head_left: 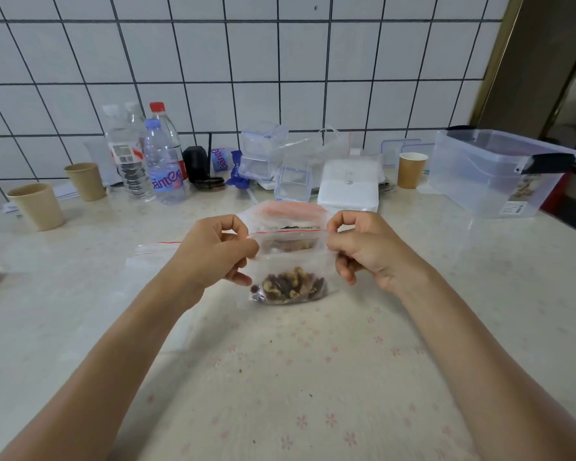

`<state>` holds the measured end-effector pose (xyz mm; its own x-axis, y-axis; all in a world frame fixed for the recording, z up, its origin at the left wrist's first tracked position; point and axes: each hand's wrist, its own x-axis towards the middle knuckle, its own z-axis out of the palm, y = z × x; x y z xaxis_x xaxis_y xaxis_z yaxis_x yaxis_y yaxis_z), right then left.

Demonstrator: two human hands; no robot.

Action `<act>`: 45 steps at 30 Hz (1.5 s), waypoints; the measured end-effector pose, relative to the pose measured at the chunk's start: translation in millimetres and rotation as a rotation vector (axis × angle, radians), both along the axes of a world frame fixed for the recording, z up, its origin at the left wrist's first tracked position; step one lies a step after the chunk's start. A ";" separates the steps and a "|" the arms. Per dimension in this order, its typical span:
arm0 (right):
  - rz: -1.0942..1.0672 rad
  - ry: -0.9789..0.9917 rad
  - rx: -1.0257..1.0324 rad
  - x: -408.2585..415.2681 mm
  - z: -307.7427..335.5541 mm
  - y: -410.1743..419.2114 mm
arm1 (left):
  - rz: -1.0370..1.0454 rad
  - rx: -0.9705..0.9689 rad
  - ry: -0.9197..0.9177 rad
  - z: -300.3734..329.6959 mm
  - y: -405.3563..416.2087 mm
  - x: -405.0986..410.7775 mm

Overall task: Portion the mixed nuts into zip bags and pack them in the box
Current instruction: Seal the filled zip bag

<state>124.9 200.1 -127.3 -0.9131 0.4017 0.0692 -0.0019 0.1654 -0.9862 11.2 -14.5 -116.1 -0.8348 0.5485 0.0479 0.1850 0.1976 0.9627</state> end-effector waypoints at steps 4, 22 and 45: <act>0.019 -0.099 0.024 -0.4 1.8 -2.2 | 0.081 -0.154 0.225 -0.5 0.8 2.6; 0.240 -0.005 -0.231 6.0 4.4 6.9 | -0.348 0.109 -0.346 5.1 -13.3 -6.7; 0.219 0.037 -0.276 8.1 11.5 1.7 | -0.275 0.282 -0.355 9.3 -7.4 -0.5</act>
